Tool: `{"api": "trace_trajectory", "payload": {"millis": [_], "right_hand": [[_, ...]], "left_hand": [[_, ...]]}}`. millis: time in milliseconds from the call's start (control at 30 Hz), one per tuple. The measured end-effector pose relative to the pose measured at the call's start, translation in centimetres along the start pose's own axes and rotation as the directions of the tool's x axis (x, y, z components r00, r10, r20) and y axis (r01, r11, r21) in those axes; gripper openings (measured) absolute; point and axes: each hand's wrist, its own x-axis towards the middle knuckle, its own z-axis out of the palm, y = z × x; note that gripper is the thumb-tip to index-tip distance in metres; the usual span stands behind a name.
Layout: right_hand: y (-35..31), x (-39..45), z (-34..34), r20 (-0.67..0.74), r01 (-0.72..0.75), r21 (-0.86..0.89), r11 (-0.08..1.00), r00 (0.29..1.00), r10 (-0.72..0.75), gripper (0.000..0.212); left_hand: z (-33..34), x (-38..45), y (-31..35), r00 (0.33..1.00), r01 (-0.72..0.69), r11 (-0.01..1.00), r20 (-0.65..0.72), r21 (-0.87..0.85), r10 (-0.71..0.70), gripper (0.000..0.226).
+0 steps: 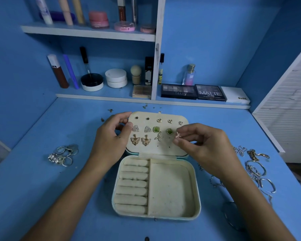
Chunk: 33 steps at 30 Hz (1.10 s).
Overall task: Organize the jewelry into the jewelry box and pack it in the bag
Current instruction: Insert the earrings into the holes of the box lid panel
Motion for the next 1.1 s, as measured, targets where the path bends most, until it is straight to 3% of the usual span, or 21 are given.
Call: {"api": "trace_trajectory", "payload": {"millis": [367,600,1100], "right_hand": [[0.3,-0.2,0.4,-0.02,0.075,-0.107,0.991,0.997,-0.078,0.02],[0.5,-0.1,0.4,-0.026,0.076,-0.032,0.997,0.997,-0.076,0.019],[0.9,0.2,1.0,-0.008,0.108,-0.217,0.97,0.994,-0.112,0.018]], "left_hand": [[0.1,0.0,0.0,1.0,0.003,1.0,-0.004,-0.011,-0.003,0.023],[0.0,-0.1,0.1,1.0,-0.006,1.0,-0.001,-0.029,0.006,0.025],[-0.1,-0.2,0.2,0.999,-0.035,0.999,0.002,-0.033,0.035,0.026]]}}
